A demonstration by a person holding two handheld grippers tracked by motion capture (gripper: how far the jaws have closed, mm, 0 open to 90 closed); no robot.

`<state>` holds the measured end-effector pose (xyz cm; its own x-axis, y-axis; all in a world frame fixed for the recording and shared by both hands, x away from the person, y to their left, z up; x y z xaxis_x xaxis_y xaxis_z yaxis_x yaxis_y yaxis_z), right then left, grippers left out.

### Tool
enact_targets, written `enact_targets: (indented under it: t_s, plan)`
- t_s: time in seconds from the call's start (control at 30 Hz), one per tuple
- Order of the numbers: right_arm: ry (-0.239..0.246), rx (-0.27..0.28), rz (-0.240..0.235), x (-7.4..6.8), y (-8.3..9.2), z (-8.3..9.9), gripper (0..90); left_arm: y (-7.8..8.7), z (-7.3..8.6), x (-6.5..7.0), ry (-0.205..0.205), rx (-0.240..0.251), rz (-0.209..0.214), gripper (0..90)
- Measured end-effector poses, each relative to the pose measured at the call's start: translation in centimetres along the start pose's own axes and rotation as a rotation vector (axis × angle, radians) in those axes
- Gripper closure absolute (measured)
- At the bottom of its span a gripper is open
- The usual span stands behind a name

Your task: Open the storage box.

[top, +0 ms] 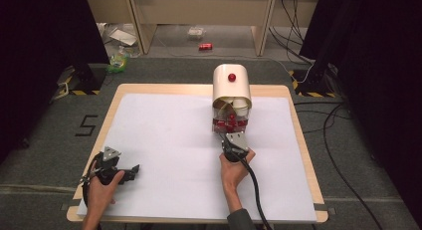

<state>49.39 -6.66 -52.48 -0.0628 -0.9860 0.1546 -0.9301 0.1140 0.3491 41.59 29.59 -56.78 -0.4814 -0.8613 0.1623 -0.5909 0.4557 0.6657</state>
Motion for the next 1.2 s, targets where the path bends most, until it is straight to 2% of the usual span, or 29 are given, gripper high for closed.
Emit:
enact_targets:
  t_s: [0.07, 0.13, 0.6, 0.67, 0.77, 0.8, 1.0, 1.07, 1.2]
  plan:
    - [0.011, 0.007, 0.000, 0.0, 0.3, 0.2, 73.8, 0.0, 0.0, 0.0, -0.001, 0.000, -0.001, 0.1]
    - [-0.001, 0.006, -0.012, 0.1, 0.7, 0.3, 73.8, 0.0, 0.0, 0.0, -0.002, 0.001, -0.002, 0.1]
    - [0.004, 0.018, -0.055, 0.7, 3.7, 1.5, 74.4, 0.0, 0.0, 0.0, -0.006, 0.002, -0.007, 0.1]
    - [0.018, 0.047, -0.067, 0.8, 4.6, 1.6, 90.0, 0.0, 0.0, 0.0, -0.007, 0.003, -0.007, 0.1]
    - [0.031, 0.039, -0.095, 0.6, 5.2, 2.0, 90.0, 0.0, 0.0, 0.1, -0.011, 0.002, -0.009, 0.1]
    - [0.009, 0.042, -0.098, 0.7, 5.3, 1.9, 88.4, 0.0, 0.0, 0.1, -0.011, 0.003, -0.009, 0.1]
    - [-0.032, 0.033, -0.082, 1.7, 5.2, 2.0, 74.8, 0.0, 0.0, 0.0, -0.007, 0.002, -0.006, 0.1]
    - [-0.033, 0.024, -0.085, 1.6, 5.0, 2.0, 72.3, 0.0, 0.0, 0.0, -0.007, 0.003, -0.007, 0.1]
    - [-0.073, 0.015, -0.076, 1.2, 4.4, 1.7, 68.6, 0.0, 0.0, 0.0, -0.007, 0.003, -0.007, 0.1]
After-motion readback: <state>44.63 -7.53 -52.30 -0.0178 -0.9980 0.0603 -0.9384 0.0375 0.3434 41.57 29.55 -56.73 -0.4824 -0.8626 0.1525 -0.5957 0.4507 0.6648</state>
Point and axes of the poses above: each handheld gripper's, and its own axes: y roughly backward along the jaws, z roughly out of its underside, x roughly to its right, the point moved 9 cm from there along -y, roughly forward along the jaws, and after that the axes turned 13 degrees about z, right-handed, at the moved point
